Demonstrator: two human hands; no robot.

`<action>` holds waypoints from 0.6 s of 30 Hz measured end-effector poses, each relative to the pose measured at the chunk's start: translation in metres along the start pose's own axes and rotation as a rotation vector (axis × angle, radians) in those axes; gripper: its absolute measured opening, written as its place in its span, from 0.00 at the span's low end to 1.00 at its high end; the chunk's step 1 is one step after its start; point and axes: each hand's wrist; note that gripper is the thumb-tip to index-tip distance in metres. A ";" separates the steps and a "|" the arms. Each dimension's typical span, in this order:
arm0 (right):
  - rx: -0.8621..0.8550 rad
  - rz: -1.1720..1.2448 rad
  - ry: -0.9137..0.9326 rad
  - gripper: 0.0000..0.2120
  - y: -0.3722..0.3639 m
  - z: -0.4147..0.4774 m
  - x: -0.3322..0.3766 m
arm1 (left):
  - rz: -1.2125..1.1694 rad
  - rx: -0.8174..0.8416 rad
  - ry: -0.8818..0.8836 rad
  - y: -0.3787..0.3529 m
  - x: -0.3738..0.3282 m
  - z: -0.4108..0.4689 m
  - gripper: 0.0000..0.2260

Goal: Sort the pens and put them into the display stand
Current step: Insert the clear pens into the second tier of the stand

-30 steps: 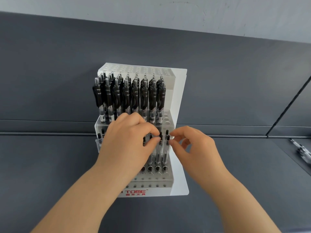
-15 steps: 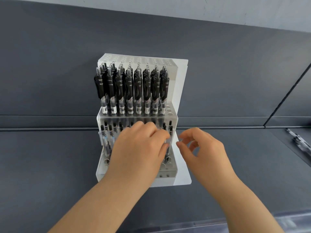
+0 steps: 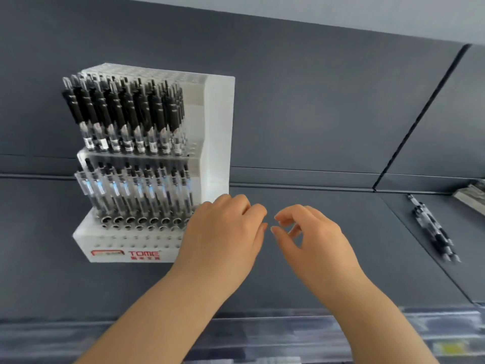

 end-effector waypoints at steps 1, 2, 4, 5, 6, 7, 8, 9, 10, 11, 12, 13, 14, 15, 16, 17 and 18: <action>0.007 -0.005 -0.003 0.08 0.008 -0.007 -0.012 | -0.001 0.015 0.010 -0.004 -0.014 0.002 0.04; 0.015 -0.010 -0.005 0.08 0.016 -0.014 -0.024 | 0.004 0.025 0.015 -0.008 -0.029 0.004 0.04; 0.034 -0.011 -0.011 0.08 0.030 -0.029 -0.048 | 0.022 0.042 0.021 -0.018 -0.058 0.008 0.05; 0.045 -0.014 -0.014 0.08 0.037 -0.036 -0.061 | 0.032 0.046 0.023 -0.024 -0.071 0.010 0.05; 0.057 -0.019 -0.018 0.08 0.043 -0.043 -0.073 | 0.037 0.053 0.026 -0.031 -0.083 0.011 0.05; 0.068 -0.021 -0.023 0.08 0.047 -0.049 -0.086 | 0.033 0.062 0.035 -0.037 -0.095 0.011 0.05; 0.076 -0.022 -0.027 0.08 0.051 -0.054 -0.097 | 0.023 0.078 0.050 -0.043 -0.106 0.010 0.08; 0.082 -0.023 -0.032 0.08 0.054 -0.058 -0.107 | 0.013 0.104 0.063 -0.048 -0.115 0.009 0.10; 0.085 -0.021 -0.038 0.08 0.057 -0.061 -0.115 | 0.008 0.134 0.072 -0.053 -0.124 0.009 0.11; 0.089 -0.014 -0.043 0.09 0.059 -0.063 -0.122 | 0.008 0.158 0.075 -0.057 -0.130 0.008 0.11; 0.094 -0.003 -0.045 0.09 0.060 -0.064 -0.127 | 0.006 0.175 0.081 -0.061 -0.135 0.009 0.09; 0.104 0.004 -0.045 0.09 0.060 -0.064 -0.131 | 0.004 0.178 0.085 -0.064 -0.137 0.011 0.09; 0.118 0.005 -0.044 0.09 0.061 -0.063 -0.135 | 0.000 0.175 0.091 -0.068 -0.138 0.013 0.08; 0.135 0.000 -0.044 0.09 0.060 -0.062 -0.138 | -0.003 0.166 0.100 -0.072 -0.138 0.017 0.08; 0.148 -0.007 -0.044 0.10 0.060 -0.060 -0.142 | -0.007 0.160 0.109 -0.076 -0.138 0.022 0.08; 0.152 -0.012 -0.048 0.10 0.061 -0.058 -0.146 | -0.014 0.158 0.113 -0.081 -0.138 0.026 0.08; 0.144 -0.018 -0.059 0.10 0.062 -0.056 -0.151 | -0.025 0.157 0.111 -0.087 -0.138 0.032 0.08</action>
Point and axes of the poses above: each hand's wrist, its own z-axis towards the middle knuckle, its own y-axis out of the back of the hand, x = y × z, and after that the axes turned 10 degrees about x, right-handed
